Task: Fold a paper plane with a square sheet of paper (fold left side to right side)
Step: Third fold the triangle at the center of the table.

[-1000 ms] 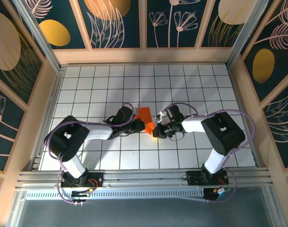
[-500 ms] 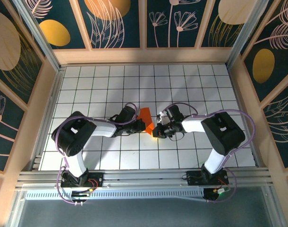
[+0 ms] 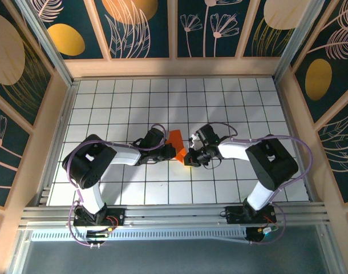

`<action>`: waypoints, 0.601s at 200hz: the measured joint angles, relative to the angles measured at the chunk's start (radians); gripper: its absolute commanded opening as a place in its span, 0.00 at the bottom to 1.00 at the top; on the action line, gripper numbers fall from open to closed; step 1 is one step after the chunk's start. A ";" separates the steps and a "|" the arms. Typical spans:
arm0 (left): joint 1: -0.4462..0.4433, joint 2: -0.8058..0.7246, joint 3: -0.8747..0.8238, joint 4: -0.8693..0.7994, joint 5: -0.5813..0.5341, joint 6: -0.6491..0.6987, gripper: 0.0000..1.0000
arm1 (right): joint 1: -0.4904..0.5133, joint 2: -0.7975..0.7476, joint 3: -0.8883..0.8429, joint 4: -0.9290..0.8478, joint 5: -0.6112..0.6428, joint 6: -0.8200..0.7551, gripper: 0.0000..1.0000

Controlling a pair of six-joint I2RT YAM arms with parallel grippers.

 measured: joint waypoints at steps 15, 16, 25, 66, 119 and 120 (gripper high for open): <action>0.000 0.000 0.000 0.000 0.000 0.000 0.00 | 0.011 0.001 0.012 0.010 0.000 0.013 0.00; 0.000 0.000 0.000 0.000 0.000 0.000 0.00 | 0.011 0.001 0.012 0.010 0.000 0.014 0.00; 0.000 0.000 0.000 0.000 0.000 0.000 0.00 | 0.016 0.006 0.019 0.017 0.000 0.022 0.00; 0.000 0.000 0.000 0.000 0.000 0.000 0.00 | 0.024 0.061 0.044 0.064 0.005 0.050 0.00; 0.000 0.000 0.000 0.000 0.000 0.000 0.00 | 0.026 0.111 0.076 0.094 0.008 0.071 0.00; 0.000 0.000 0.000 0.000 0.000 0.000 0.00 | 0.026 0.113 0.077 0.094 0.008 0.071 0.00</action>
